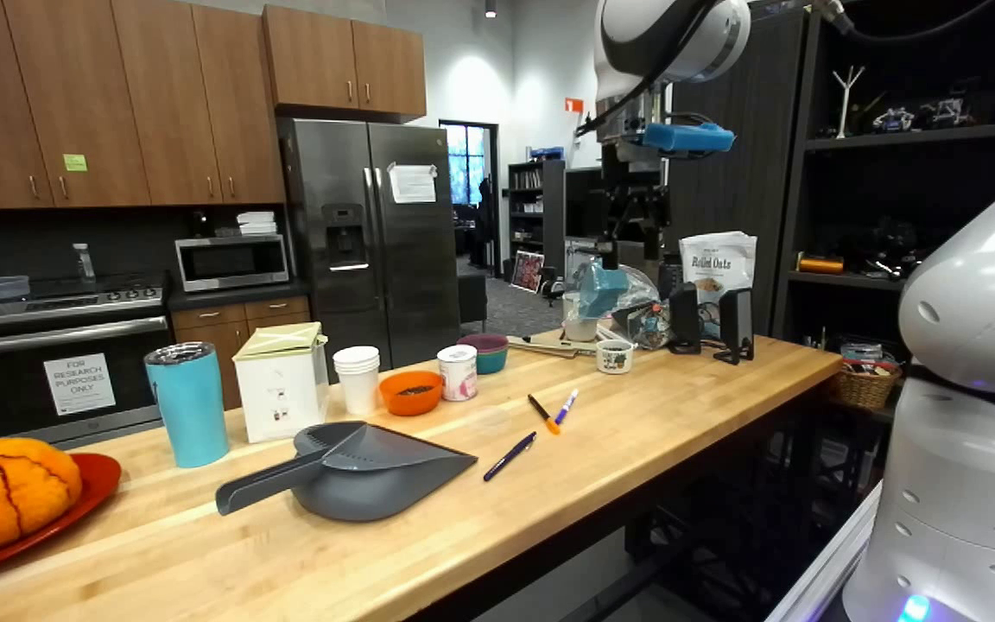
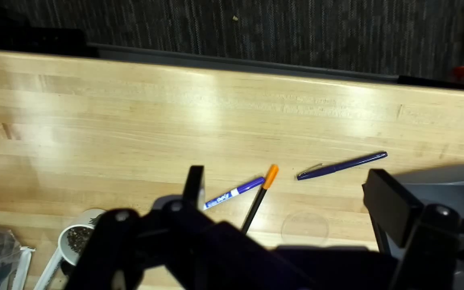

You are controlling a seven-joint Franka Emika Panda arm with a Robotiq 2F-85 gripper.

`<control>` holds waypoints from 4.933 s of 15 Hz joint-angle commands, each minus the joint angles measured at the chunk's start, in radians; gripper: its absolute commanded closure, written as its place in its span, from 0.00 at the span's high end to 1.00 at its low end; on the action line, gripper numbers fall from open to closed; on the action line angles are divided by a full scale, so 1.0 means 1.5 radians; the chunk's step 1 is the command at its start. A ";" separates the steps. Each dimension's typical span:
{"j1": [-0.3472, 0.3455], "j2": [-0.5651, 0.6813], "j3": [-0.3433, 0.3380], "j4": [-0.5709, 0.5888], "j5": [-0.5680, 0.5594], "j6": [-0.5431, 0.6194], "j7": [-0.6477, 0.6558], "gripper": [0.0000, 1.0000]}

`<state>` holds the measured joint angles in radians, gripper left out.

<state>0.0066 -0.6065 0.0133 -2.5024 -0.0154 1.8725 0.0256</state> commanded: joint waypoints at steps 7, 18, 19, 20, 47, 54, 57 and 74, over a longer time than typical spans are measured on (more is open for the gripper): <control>-0.001 0.000 0.001 0.001 0.000 -0.002 0.000 1.00; -0.001 0.000 0.001 0.001 0.000 -0.002 0.000 1.00; -0.001 0.000 0.001 0.001 0.000 -0.002 0.000 1.00; -0.001 0.000 0.001 0.001 0.000 -0.002 0.000 1.00; -0.097 0.174 -0.086 -0.007 0.005 0.253 0.063 1.00; -0.094 0.226 -0.078 -0.035 0.053 0.312 0.165 1.00; -0.097 0.249 -0.079 -0.039 0.068 0.346 0.183 1.00; -0.089 0.393 -0.087 0.001 0.193 0.507 0.199 1.00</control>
<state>-0.1264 -0.0582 -0.1120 -2.5327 0.2361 2.6169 0.3143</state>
